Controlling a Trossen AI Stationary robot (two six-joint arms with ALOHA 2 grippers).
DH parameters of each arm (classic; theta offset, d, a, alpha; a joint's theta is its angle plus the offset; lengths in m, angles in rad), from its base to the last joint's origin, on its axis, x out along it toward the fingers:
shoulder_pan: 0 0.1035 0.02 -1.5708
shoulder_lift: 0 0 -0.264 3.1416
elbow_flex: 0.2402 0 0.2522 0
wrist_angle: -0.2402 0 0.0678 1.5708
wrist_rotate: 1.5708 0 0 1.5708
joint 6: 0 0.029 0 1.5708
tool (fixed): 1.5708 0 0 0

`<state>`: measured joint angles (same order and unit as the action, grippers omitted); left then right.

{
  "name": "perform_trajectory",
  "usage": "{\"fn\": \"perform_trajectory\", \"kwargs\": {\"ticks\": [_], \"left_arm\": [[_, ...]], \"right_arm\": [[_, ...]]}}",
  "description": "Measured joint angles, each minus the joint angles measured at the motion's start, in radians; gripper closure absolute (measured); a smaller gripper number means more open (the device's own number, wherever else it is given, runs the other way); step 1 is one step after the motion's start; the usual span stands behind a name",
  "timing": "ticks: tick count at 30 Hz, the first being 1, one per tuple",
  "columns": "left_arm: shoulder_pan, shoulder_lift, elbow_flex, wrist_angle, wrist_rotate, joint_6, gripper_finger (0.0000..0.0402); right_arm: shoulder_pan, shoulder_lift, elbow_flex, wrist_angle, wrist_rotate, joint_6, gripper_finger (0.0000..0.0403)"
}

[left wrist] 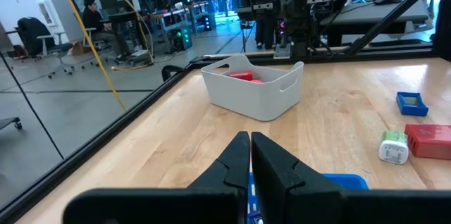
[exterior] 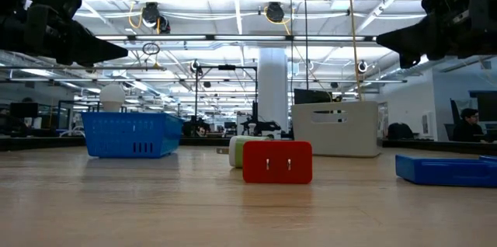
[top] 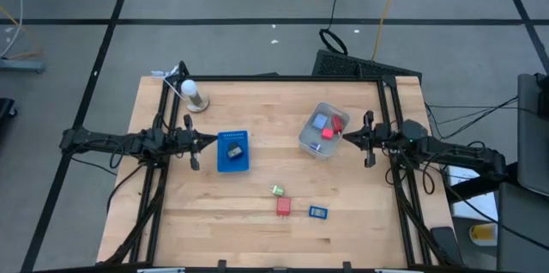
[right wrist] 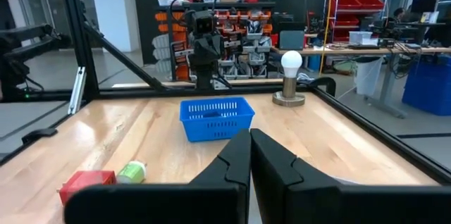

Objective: Pick & Place Office items
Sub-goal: Put the blue digital clock into the blue bin

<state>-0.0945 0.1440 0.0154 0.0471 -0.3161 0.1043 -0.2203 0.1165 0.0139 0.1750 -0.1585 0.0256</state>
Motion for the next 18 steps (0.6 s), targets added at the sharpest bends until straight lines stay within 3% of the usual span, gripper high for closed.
{"fn": "perform_trajectory", "kwargs": {"ticks": [12, 18], "left_arm": [[0.000, 0.000, 0.000, 0.000, 0.000, -0.035, 0.0382], [0.000, 0.000, 0.000, 0.000, -0.001, -0.035, 0.0382]], "right_arm": [[0.000, 0.024, 0.000, 0.053, 0.001, 0.017, 0.0402], [0.002, 0.072, 0.024, 0.054, 0.156, 0.071, 0.0402]]}}
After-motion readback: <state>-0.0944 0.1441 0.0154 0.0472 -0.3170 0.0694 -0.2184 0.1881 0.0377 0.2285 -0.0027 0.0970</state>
